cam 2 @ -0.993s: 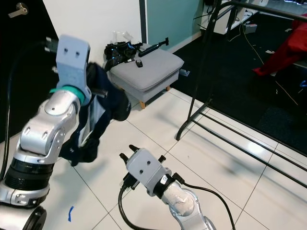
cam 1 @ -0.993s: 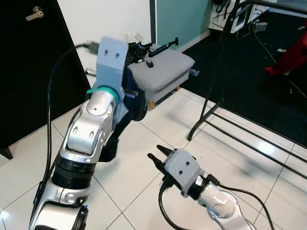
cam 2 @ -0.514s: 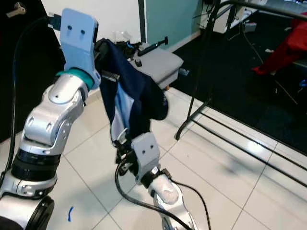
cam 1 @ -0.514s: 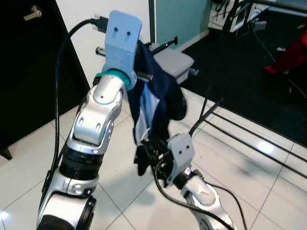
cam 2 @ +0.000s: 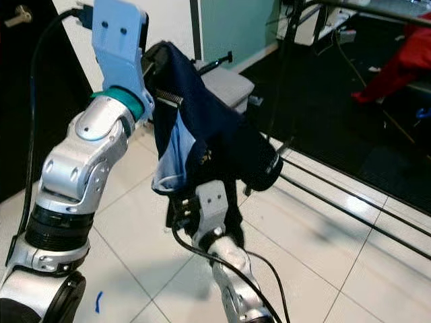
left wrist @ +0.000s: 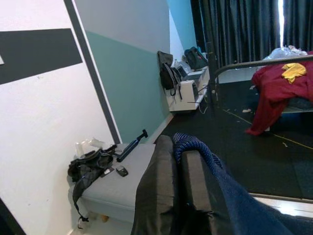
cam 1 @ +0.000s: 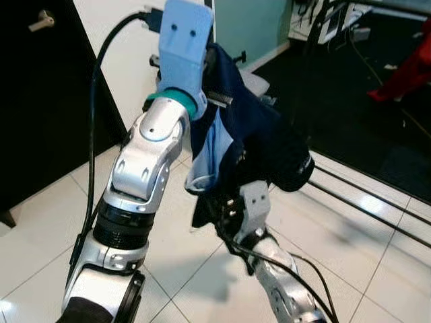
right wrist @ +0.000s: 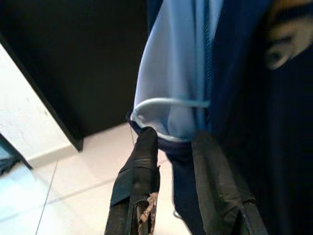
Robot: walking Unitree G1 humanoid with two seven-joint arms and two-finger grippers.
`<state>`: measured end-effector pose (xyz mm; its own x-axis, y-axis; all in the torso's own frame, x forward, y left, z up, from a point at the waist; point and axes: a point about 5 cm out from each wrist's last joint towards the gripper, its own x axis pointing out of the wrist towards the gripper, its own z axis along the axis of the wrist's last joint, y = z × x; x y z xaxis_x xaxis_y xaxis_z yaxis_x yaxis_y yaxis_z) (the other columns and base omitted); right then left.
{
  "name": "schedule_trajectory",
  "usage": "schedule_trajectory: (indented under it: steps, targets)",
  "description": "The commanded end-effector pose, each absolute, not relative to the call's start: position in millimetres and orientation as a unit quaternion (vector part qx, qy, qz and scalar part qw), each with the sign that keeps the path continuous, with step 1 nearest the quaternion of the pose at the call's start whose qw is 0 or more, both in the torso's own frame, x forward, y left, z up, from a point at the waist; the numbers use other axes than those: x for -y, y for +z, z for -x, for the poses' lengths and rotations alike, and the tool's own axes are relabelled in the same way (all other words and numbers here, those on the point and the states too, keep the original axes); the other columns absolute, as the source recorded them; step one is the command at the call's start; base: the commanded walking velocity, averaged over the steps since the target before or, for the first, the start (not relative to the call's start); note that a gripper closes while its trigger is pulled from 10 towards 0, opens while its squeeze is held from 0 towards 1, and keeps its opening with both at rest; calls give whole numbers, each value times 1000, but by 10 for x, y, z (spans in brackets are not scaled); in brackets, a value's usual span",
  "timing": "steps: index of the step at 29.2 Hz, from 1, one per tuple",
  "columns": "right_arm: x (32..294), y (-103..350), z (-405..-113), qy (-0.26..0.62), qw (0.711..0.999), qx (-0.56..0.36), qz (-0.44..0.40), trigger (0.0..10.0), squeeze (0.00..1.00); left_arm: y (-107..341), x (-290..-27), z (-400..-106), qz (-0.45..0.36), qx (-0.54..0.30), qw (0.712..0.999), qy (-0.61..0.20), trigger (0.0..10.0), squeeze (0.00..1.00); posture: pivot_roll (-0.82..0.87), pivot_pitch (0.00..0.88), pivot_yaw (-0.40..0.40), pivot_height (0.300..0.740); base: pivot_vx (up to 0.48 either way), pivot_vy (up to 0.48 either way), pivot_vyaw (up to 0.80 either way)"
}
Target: Hang hanger
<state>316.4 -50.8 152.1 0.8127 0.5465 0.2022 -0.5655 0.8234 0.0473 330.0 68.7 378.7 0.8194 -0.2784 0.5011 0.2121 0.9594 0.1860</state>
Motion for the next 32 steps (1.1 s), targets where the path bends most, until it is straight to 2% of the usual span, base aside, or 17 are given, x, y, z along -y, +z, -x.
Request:
schedule_trajectory:
  steps: [1, 15, 27, 32]
  targets:
    - [463, 1503, -3187, 305, 947, 90, -44, 10000, 0, 3939, -696, -3200, -54, 310, 940, -130, 0, 0, -225, 151, 181, 740, 0, 0, 0]
    - [335, 1607, -3413, 320, 941, 95, -57, 10000, 0, 3967, -618, -3090, -42, 322, 932, -163, 0, 0, -202, 141, 161, 740, 0, 0, 0]
    - [240, 1707, -3415, 346, 929, 119, -61, 10000, 0, 3954, -559, -3070, -44, 323, 928, -180, 0, 0, -200, 136, 157, 740, 0, 0, 0]
    - [209, 1610, -3386, 357, 924, 101, -90, 10000, 0, 3948, -459, -3003, -44, 331, 917, -220, 0, 0, -201, 141, 160, 740, 0, 0, 0]
